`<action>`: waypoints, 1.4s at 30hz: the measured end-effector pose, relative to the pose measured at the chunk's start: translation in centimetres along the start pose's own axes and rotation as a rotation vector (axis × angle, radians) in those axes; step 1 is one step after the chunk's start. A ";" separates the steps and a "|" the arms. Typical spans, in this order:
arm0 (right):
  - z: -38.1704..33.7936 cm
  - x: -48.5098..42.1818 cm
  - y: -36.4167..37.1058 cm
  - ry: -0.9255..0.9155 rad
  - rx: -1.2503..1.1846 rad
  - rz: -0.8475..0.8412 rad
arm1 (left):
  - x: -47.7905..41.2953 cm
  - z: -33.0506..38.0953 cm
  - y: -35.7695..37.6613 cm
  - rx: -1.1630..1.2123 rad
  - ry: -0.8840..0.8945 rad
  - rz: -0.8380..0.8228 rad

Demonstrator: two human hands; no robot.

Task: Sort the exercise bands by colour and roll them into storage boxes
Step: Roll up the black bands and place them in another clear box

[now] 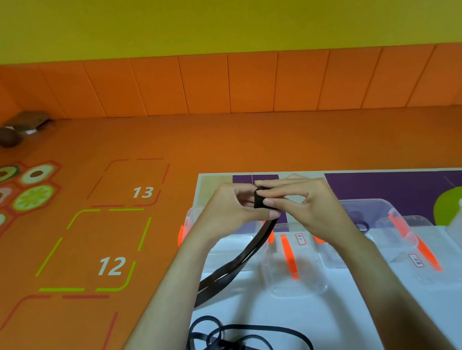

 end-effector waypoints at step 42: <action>3.2 2.8 1.0 0.113 -0.335 0.256 | -0.6 1.0 -0.7 -0.167 0.063 0.023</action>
Point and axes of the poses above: each hand's wrist, its own x-axis away from the middle knuckle, its own y-axis out of the palm, z = x × y, the point moved 3 cm from there along -x, towards the middle knuckle, and after that the axes turned 8 degrees about x, right-handed, at the moved point
